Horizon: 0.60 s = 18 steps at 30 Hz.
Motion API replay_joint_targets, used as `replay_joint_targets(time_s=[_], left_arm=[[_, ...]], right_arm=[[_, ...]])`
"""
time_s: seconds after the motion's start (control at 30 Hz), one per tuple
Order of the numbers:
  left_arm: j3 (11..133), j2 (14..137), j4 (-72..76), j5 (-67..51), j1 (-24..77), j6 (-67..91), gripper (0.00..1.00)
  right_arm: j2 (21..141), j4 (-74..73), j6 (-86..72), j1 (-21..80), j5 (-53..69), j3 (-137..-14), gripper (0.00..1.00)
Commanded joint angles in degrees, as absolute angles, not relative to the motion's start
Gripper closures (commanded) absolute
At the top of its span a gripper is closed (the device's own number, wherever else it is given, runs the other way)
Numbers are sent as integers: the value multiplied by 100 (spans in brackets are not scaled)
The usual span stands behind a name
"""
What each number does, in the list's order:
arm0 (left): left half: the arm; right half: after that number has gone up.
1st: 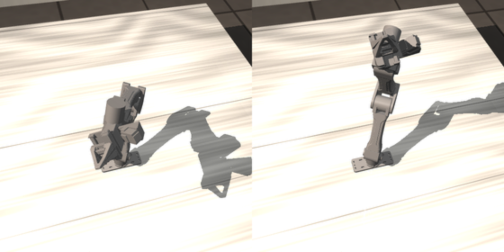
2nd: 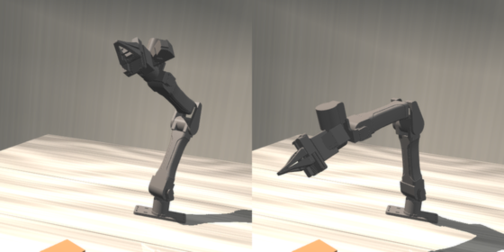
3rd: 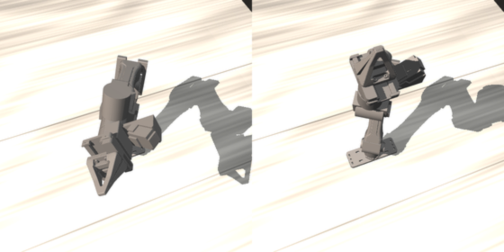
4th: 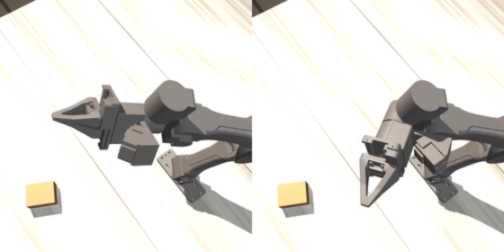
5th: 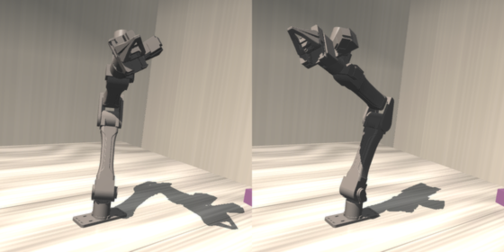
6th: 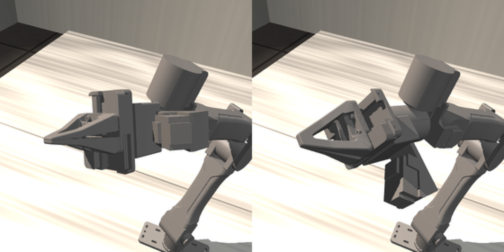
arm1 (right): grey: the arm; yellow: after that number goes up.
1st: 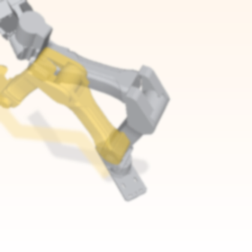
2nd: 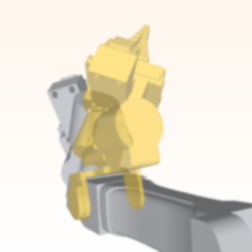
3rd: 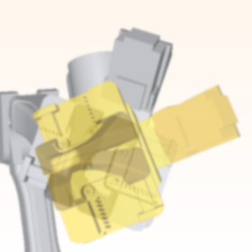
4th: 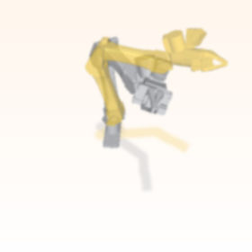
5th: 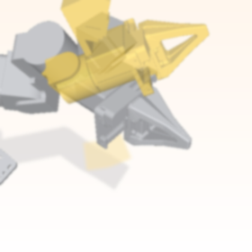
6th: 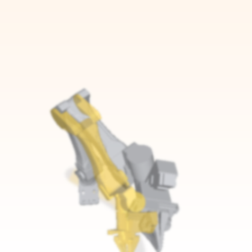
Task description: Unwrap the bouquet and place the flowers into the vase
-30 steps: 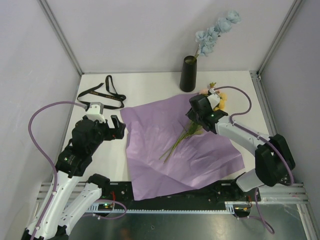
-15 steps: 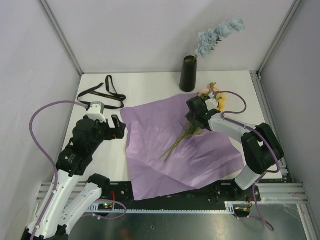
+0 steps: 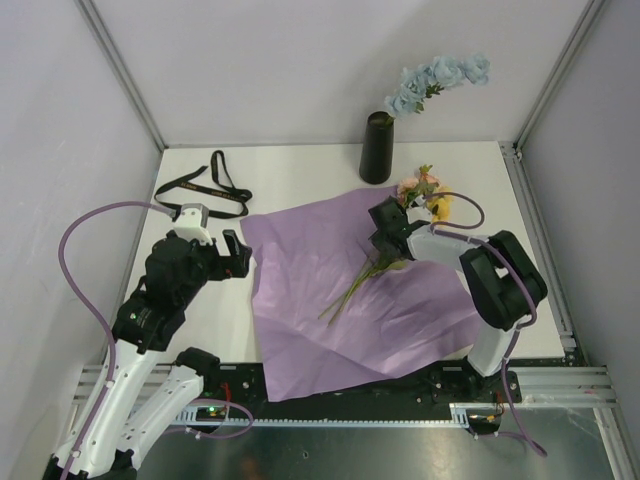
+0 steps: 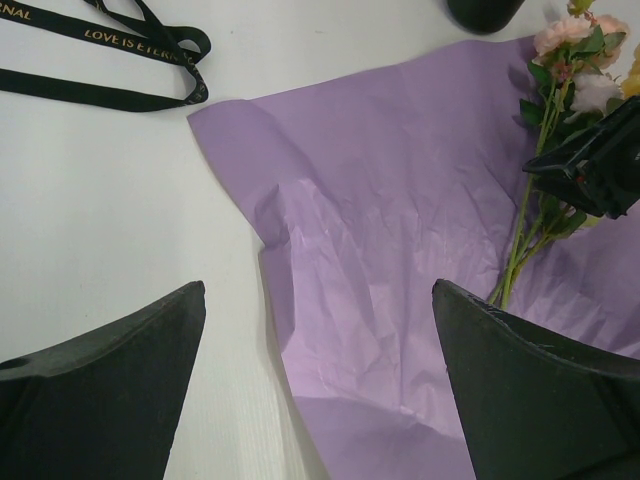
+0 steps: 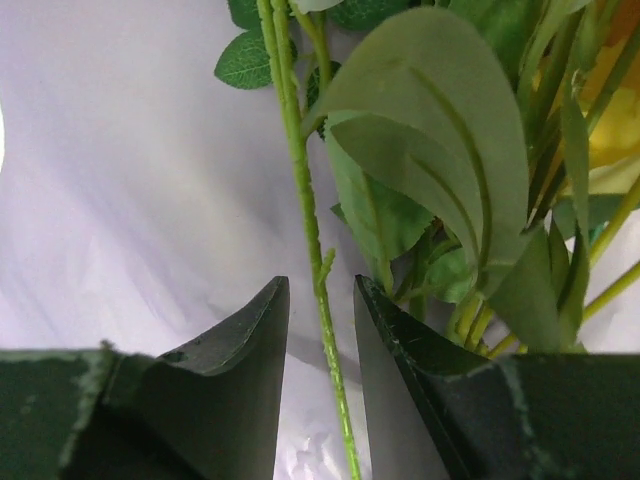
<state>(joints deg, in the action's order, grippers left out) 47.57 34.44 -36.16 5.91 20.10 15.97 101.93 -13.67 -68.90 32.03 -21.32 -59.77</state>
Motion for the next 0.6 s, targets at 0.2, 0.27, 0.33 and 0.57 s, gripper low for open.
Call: replay_joint_targets(time_s=[0.2, 0.27, 0.33, 0.57], left_arm=[[4704, 3377, -3513, 698, 2007, 1467, 0], [4705, 3375, -3515, 697, 2009, 1467, 0], [4709, 3379, -3518, 691, 2007, 1468, 0], [4711, 3381, -3507, 674, 2014, 1463, 0]], right_arm=[[10168, -801, -6563, 3274, -2528, -6050, 98], [9903, -804, -6393, 3392, -2851, -6037, 99], [9551, -772, -6270, 3540, -3220, -6014, 100], [8536, -333, -5754, 4089, -4280, -5887, 100]])
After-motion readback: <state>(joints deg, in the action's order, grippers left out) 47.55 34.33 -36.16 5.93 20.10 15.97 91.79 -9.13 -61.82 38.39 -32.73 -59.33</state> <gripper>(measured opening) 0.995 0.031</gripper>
